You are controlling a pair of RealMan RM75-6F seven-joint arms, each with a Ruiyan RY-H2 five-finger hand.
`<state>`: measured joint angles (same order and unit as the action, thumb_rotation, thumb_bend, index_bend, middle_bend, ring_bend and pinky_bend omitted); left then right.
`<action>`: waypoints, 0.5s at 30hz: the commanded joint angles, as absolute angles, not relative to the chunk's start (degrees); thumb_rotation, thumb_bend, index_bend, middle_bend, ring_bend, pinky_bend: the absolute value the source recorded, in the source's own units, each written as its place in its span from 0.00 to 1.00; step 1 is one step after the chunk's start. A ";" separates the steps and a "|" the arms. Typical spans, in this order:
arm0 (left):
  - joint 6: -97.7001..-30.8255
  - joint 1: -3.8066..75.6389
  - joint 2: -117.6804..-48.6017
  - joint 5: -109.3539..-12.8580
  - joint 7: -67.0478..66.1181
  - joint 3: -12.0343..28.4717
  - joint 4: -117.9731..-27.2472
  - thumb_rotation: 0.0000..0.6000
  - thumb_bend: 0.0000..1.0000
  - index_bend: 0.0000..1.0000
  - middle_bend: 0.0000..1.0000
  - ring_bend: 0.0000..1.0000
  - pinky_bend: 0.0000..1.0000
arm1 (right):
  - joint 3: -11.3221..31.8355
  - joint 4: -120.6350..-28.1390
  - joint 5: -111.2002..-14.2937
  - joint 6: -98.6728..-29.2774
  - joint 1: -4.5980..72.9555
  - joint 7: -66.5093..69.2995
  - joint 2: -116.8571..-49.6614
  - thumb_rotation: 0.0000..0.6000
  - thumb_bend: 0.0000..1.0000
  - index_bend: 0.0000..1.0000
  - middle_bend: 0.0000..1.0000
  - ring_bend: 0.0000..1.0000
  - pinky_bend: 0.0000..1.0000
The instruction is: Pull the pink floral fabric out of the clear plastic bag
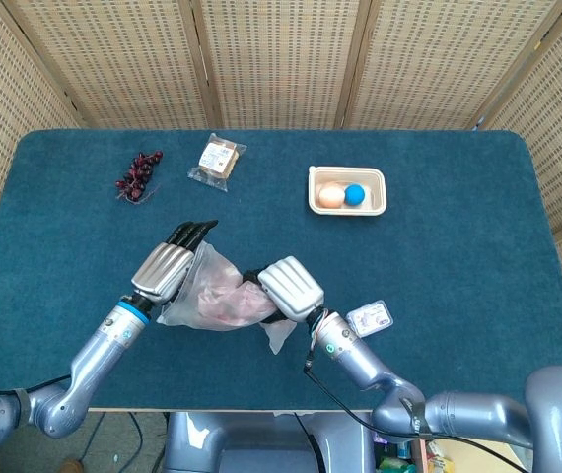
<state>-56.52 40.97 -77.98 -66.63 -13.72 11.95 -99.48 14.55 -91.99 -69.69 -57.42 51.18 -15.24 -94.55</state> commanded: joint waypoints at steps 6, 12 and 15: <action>-55.91 41.43 -77.35 -65.46 -13.58 11.73 -96.38 1.00 0.41 0.68 0.00 0.00 0.00 | 14.06 -91.89 -69.23 -56.28 51.45 -15.18 -95.13 1.00 0.77 0.60 0.65 0.67 0.67; -53.83 41.98 -78.62 -66.41 -9.84 11.23 -91.73 1.00 0.40 0.68 0.00 0.00 0.00 | 12.87 -92.18 -64.22 -51.63 52.50 -18.71 -93.33 1.00 0.07 0.10 0.01 0.03 0.11; -52.29 42.72 -80.53 -66.16 -8.55 11.01 -87.79 1.00 0.41 0.68 0.00 0.00 0.00 | 12.34 -93.09 -60.78 -52.40 52.44 -23.46 -91.64 1.00 0.00 0.00 0.00 0.00 0.00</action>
